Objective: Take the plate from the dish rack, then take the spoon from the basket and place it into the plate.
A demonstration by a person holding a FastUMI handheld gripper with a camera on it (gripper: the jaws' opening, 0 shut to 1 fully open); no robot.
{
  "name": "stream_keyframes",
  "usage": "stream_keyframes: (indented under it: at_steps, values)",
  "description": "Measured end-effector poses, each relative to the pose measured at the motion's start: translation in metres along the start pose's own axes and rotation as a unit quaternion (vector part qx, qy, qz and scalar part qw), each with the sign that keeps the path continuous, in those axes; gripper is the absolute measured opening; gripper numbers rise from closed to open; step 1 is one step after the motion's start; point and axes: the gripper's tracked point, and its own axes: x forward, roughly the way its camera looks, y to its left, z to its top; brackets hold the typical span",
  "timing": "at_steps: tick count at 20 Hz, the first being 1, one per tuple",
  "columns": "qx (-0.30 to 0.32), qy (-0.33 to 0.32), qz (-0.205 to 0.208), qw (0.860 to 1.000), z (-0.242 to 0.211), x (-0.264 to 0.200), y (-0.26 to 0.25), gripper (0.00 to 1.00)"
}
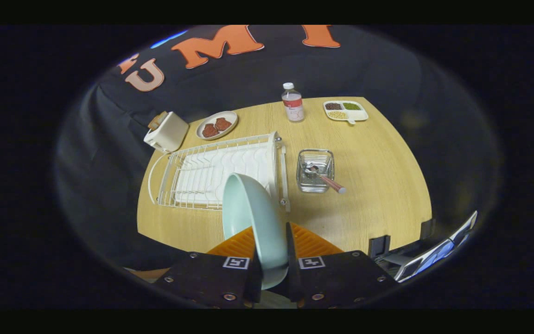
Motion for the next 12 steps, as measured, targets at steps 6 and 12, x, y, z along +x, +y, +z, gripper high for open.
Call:
stream_keyframes:
  at_steps: [6,12]
  values:
    - [0.044,0.029,0.059,0.997,-0.051,0.02,-0.005,0.24]
    - [0.08,0.059,0.093,0.991,-0.09,0.056,-0.005,0.24]
